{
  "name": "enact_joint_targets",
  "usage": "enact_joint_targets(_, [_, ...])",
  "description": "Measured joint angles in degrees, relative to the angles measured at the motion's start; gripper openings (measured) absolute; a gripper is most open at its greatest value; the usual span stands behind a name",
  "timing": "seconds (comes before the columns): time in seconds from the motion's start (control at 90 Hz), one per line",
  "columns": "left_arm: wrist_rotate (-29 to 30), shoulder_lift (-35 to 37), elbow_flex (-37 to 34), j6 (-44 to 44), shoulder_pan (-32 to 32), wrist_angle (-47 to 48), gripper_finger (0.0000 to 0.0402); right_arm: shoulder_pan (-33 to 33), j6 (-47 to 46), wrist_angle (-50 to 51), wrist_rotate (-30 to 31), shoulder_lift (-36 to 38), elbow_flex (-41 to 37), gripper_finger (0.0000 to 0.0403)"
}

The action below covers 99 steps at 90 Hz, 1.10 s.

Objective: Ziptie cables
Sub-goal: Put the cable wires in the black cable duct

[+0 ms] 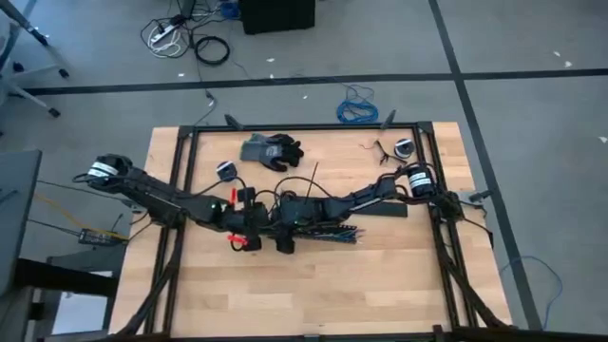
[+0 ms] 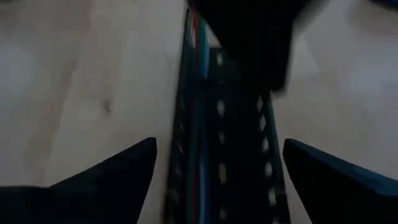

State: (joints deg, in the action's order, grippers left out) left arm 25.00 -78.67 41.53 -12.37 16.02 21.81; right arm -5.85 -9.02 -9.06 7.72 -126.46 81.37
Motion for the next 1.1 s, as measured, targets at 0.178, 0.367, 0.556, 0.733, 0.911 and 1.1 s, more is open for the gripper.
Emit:
enact_joint_targets(0.178, [-1.14, -0.07, 0.02, 0.06, 0.14, 0.21, 0.0000, -0.01, 0.04, -2.26, -0.19, -0.68, -0.05, 0.0335])
enact_joint_targets(0.367, [-1.20, -0.09, -0.55, -0.12, 0.14, 0.04, 0.0000, 0.39, 1.11, -4.26, -0.16, -0.65, -0.05, 0.0323])
enact_joint_targets(0.556, [-1.12, -0.09, -1.39, -1.35, 0.12, 0.23, 0.0000, 0.39, 1.76, -6.69, 0.07, -0.63, -0.05, 0.0308])
enact_joint_targets(0.733, [-0.50, -0.09, -1.39, -1.34, 0.13, 0.25, 0.0000, 0.39, 2.12, -7.94, 0.05, -0.63, -0.05, 0.0300])
enact_joint_targets(0.911, [0.69, -0.09, -1.39, -1.34, 0.21, 0.32, 0.0000, 0.39, 2.64, -8.48, 0.08, -0.63, -0.05, 0.0298])
enact_joint_targets(1.1, [1.07, -0.09, -1.39, -1.36, 0.22, 0.52, 0.0000, 0.39, 2.67, -8.48, 0.01, -0.63, -0.05, 0.0287])
